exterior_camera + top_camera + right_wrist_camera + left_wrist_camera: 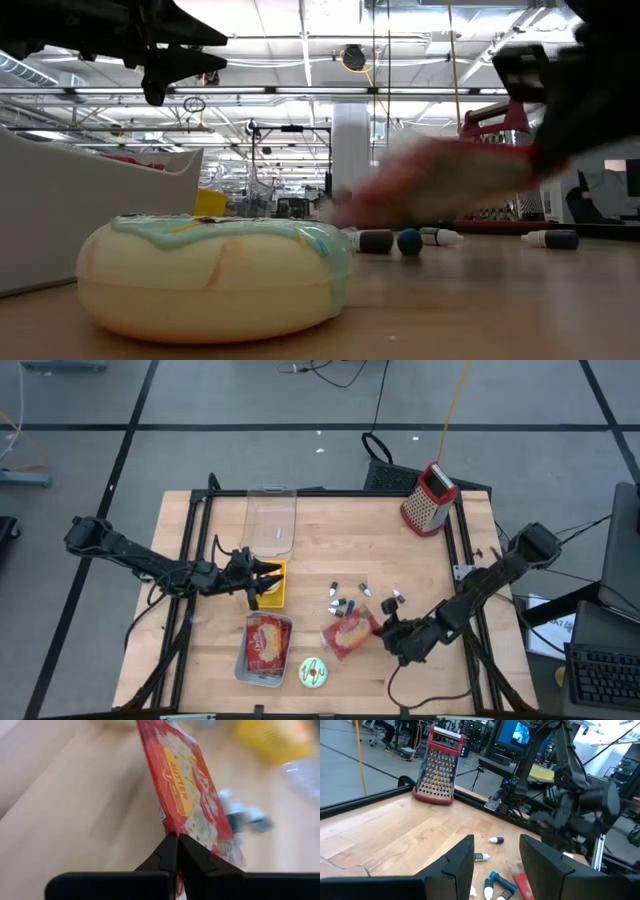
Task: Pick & Place Food Item
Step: Put the red popcorn bag into the white bin
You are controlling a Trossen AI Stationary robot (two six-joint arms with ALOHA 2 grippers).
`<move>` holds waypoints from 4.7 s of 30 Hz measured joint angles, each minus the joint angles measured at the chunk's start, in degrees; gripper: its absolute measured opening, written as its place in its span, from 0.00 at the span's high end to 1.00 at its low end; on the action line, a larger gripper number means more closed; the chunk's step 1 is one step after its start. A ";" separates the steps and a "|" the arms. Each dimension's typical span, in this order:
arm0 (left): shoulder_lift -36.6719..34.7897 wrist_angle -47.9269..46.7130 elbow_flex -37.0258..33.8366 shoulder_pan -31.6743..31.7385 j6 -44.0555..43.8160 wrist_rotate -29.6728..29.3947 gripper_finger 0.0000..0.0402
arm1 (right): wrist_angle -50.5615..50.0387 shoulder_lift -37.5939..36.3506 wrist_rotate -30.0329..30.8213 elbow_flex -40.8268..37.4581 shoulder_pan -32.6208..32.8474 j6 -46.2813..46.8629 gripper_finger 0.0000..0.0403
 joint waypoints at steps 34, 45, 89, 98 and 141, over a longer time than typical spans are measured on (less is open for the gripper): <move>21.86 -3.18 23.81 7.94 27.32 14.16 0.25 | 68.76 -21.23 -38.04 -31.06 -30.86 6.42 1.00; 22.64 -5.33 28.59 6.69 31.19 19.95 0.29 | 69.87 -21.23 -37.90 -32.09 -30.93 6.67 1.00; 32.95 -6.55 34.32 5.73 34.12 24.48 0.36 | 72.19 -17.12 -34.97 -31.98 -32.94 7.66 1.00; 30.70 -9.62 34.29 5.19 34.07 22.38 0.36 | 72.17 -17.12 -35.04 -31.98 -32.94 7.31 1.00; 29.82 -12.06 34.27 6.63 30.09 25.42 0.92 | 73.24 -17.12 -34.93 -31.98 -32.92 6.86 1.00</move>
